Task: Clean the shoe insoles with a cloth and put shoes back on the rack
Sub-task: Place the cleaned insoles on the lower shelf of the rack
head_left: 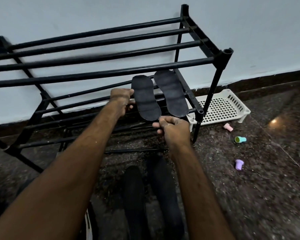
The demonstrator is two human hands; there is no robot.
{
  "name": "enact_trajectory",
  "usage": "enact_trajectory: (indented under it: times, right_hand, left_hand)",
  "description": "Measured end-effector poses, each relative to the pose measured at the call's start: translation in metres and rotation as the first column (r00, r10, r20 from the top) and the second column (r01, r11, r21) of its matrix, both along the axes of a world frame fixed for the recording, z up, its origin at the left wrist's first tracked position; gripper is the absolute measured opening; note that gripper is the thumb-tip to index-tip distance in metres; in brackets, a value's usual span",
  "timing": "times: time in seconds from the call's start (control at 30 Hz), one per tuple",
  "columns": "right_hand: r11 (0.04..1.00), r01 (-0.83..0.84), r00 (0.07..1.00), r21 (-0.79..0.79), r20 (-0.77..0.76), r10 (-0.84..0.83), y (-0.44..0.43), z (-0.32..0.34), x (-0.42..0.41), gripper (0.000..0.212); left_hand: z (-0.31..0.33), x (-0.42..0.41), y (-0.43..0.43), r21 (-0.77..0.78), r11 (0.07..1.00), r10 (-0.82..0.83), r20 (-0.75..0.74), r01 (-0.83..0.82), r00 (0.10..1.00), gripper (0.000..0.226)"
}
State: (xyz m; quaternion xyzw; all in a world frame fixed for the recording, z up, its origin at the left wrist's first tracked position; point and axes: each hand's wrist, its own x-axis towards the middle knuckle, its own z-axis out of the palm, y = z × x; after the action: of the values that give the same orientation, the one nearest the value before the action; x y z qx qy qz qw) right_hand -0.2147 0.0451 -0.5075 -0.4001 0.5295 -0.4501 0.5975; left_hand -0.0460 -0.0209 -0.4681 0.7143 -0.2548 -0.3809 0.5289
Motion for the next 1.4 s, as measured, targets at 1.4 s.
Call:
enact_trajectory:
  times: [1.4]
  right_hand:
    - [0.996, 0.075, 0.922, 0.051, -0.385, -0.049, 0.216, -0.045, -0.115, 0.018]
  left_hand:
    - [-0.061, -0.149, 0.265, 0.107, 0.974, -0.17, -0.222, 0.198, 0.96, 0.018]
